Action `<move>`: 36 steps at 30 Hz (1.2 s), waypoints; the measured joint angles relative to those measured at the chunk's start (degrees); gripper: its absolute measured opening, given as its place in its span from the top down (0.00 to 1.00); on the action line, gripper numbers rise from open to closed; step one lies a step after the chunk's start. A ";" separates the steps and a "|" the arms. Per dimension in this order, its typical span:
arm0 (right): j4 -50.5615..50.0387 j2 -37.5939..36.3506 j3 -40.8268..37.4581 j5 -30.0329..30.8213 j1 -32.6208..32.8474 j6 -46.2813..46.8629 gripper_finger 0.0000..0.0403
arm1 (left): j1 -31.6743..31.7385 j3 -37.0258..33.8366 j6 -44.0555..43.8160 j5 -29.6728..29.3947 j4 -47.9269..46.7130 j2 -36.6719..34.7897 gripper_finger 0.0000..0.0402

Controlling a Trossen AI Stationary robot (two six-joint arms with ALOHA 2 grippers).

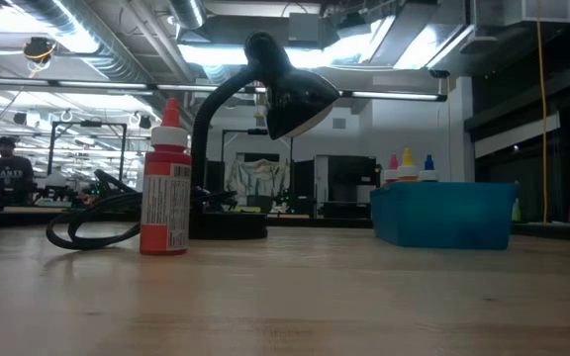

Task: Pick & Place food coloring
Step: Put the small orange food coloring bottle into the blue bin

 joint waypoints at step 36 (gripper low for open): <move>11.09 0.07 0.02 -1.94 -3.27 -7.60 0.45 | 15.91 0.00 29.00 6.68 20.89 -0.46 0.81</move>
